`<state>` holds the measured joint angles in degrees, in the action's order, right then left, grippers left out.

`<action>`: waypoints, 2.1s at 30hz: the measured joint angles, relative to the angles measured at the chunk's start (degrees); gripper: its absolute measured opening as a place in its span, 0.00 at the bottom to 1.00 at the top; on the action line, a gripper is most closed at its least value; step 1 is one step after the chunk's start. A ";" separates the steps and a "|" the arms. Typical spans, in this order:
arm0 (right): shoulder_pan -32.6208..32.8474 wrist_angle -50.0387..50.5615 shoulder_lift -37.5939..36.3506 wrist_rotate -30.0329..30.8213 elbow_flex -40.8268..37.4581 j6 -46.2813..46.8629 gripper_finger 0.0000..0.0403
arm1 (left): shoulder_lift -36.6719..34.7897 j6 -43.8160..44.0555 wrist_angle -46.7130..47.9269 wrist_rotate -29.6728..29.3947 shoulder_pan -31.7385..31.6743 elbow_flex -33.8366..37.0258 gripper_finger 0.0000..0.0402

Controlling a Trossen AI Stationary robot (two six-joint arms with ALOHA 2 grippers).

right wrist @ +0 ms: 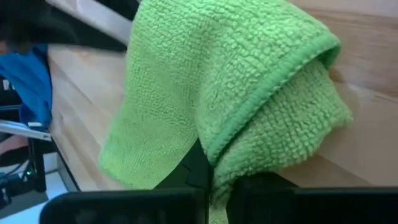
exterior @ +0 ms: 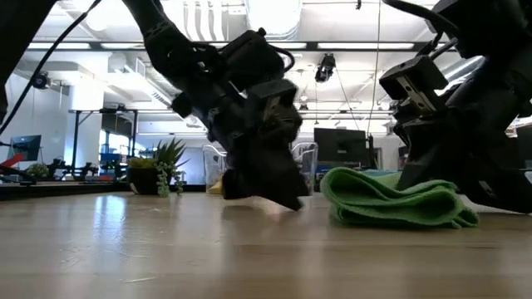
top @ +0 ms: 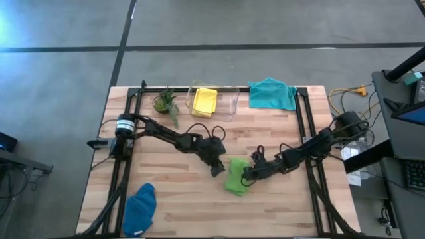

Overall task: Fold microfiber towels
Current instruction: Put the green towel into the bin

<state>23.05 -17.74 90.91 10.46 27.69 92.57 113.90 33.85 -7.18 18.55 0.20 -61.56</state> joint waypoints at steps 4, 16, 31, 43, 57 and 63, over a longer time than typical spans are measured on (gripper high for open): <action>0.02 -0.17 -2.48 0.27 -0.07 -2.11 0.03 | -3.84 -3.71 7.26 -2.96 -1.53 0.67 0.15; -5.84 1.70 -12.17 4.13 0.64 -11.52 0.02 | -22.81 -10.23 18.77 -13.41 -5.45 10.30 0.02; -35.31 12.66 -7.98 -19.28 20.70 -37.97 0.02 | -48.02 -2.56 19.89 -19.61 -5.76 26.58 0.02; -52.92 26.10 12.06 -35.40 48.91 -51.20 0.02 | -55.50 6.34 18.14 -21.94 -5.76 33.20 0.02; -58.07 31.74 33.04 -42.69 71.43 -52.75 0.02 | -55.19 6.51 16.05 -22.19 -5.76 33.07 0.02; -58.37 33.07 33.98 -40.12 71.47 -52.92 0.02 | -55.05 6.51 14.61 -22.53 -5.76 33.07 0.02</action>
<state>-35.32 15.33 124.89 -29.66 99.15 39.65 58.85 40.36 7.43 -3.98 -5.56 -28.49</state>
